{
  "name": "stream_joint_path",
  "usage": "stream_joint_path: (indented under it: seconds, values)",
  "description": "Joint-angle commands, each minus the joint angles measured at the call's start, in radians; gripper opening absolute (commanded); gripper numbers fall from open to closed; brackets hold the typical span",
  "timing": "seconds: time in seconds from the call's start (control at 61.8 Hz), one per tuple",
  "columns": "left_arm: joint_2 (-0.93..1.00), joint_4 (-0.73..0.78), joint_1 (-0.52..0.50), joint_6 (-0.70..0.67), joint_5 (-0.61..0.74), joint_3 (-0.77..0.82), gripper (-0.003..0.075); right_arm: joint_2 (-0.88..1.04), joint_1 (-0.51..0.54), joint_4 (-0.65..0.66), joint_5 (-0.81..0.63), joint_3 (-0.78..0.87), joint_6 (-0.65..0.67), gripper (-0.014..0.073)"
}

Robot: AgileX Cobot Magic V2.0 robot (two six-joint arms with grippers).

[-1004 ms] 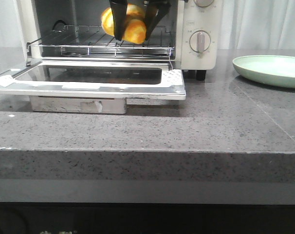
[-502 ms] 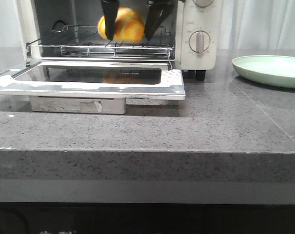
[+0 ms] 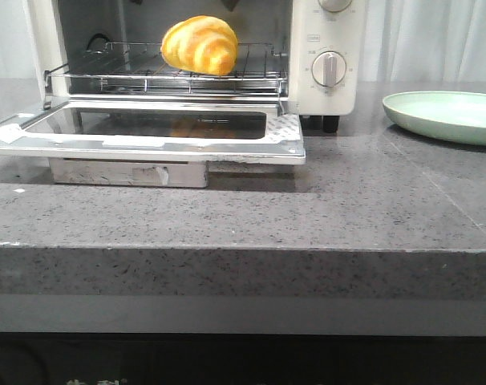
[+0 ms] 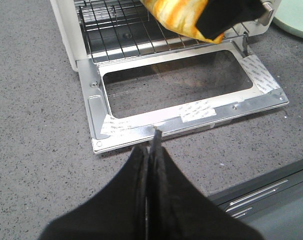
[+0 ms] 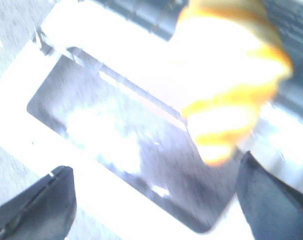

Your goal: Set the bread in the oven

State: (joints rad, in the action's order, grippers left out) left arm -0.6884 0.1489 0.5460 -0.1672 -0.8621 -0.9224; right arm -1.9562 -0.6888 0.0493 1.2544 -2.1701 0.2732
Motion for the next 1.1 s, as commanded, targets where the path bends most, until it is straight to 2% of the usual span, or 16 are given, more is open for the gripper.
stream_joint_path:
  seconds: [0.0,0.291,0.534,0.745,1.085]
  values:
    - [0.003,0.010,0.001,-0.008,0.066,-0.026,-0.0018,0.124,0.001,0.037,0.064,0.063,-0.007,0.0654]
    - [0.003,0.010,0.001,-0.008,0.066,-0.026,-0.0018,0.408,0.004,0.113,-0.106,0.430,-0.007,0.0654]
    - [0.003,0.010,0.001,-0.008,0.064,-0.026,-0.0018,0.682,0.095,0.132,-0.184,0.728,-0.007,0.0654]
    - [0.003,0.010,0.001,-0.008,0.046,-0.026,-0.0018,0.915,0.191,0.136,-0.275,0.935,-0.008,0.0654]
    - [0.003,0.010,0.001,-0.008,0.042,-0.026,-0.0018,1.286,0.193,0.172,-0.363,1.220,-0.018,0.0654]
